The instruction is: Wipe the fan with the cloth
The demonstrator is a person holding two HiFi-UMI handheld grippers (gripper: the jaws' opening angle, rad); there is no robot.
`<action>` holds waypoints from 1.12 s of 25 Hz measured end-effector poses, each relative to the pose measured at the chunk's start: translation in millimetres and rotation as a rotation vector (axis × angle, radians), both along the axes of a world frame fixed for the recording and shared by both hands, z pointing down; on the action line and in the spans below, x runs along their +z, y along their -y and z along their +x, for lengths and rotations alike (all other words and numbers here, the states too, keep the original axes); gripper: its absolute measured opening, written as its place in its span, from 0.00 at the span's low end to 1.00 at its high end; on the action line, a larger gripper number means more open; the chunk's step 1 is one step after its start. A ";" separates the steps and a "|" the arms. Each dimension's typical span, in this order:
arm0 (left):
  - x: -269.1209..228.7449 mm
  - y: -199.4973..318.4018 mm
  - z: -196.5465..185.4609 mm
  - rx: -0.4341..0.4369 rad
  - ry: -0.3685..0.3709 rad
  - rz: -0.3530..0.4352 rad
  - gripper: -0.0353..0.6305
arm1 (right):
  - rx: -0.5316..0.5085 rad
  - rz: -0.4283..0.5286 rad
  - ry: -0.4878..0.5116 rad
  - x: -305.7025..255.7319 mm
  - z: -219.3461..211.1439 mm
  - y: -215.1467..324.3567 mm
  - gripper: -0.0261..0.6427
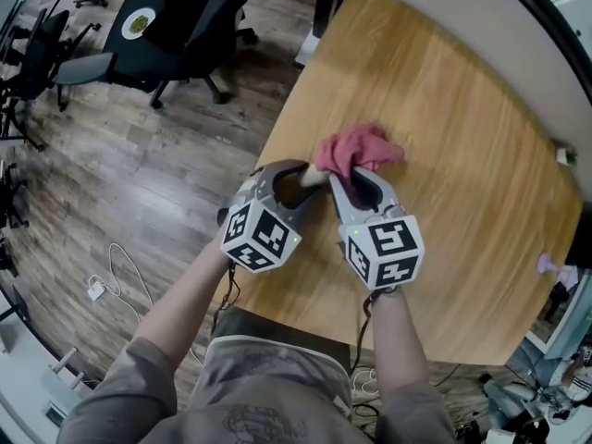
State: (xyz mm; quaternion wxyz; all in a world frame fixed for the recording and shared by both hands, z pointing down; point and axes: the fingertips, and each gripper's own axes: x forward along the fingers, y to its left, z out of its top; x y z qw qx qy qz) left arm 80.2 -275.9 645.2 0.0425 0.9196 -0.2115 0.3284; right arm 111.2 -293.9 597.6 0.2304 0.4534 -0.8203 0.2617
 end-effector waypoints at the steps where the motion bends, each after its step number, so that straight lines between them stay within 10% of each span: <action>1: 0.5 -0.2 -0.4 0.000 0.004 0.001 0.32 | -0.020 -0.005 0.006 0.9 -8.4 -2.7 0.17; 8: 0.6 -0.7 -0.5 0.009 0.004 -0.002 0.32 | -0.142 -0.060 -0.003 11.1 -40.8 -17.7 0.16; 22: -0.5 -1.9 0.9 0.022 0.004 0.008 0.32 | 0.157 0.028 -0.124 -4.8 79.3 9.1 0.17; 28: 0.6 -2.2 0.7 0.017 0.007 0.012 0.32 | -0.047 0.019 -0.078 -0.7 13.1 -2.9 0.17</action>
